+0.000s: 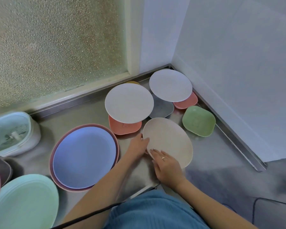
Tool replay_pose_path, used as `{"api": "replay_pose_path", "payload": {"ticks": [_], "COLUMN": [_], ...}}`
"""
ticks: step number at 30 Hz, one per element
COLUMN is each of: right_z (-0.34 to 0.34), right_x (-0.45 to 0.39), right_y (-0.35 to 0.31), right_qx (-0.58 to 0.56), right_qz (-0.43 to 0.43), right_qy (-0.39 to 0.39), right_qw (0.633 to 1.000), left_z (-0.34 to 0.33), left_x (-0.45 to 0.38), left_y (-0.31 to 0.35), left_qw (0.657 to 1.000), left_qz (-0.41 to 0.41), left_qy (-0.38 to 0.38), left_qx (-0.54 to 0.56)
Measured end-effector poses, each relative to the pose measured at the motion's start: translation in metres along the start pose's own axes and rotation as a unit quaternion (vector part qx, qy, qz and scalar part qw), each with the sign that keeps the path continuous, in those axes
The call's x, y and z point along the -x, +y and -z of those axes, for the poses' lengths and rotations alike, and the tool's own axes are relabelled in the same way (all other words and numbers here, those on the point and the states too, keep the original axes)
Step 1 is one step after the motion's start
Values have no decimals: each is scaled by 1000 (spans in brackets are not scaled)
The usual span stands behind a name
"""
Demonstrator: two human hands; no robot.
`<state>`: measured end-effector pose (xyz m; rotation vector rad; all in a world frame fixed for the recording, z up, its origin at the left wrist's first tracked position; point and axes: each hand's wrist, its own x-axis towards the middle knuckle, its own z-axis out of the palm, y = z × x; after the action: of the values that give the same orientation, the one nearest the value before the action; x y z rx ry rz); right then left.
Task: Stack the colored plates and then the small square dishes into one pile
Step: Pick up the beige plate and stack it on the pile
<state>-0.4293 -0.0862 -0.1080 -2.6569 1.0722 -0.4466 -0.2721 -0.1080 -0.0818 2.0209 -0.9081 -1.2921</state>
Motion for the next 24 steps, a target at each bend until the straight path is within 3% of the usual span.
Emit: {"api": "replay_pose_path", "payload": {"ticks": [3,5,8,11,14,17,20,24], "right_z": [4,8,15,17,16,10,-3,-36], "right_x": [-12,-21,-38,-58,-78,-93,-105,-118], "right_y": [-3,0,5,11,4,-23,-61,-99], "right_qx": [-31,-39,-66,-87,-144,-151,-141,-119], "right_qz": [49,29,-122,-278,-333,-279,-198,-108], "right_qy": [10,28,83,65,35,0,-28,-46], "right_qw": [998,998,987,954,931,948,970,986], "left_z": [12,26,54,85,114,141,165,187], "left_x": [0,4,12,17,23,37,58,88], "left_y": [5,7,9,4,-12,-38,-78,-133], "left_qw": [999,998,996,994,988,977,950,933], "left_qz": [-11,-22,-55,-32,-12,-1,10,48], "left_qy": [49,55,59,90,116,183,296,357], "left_qx": [-12,7,27,57,96,113,104,-15]}}
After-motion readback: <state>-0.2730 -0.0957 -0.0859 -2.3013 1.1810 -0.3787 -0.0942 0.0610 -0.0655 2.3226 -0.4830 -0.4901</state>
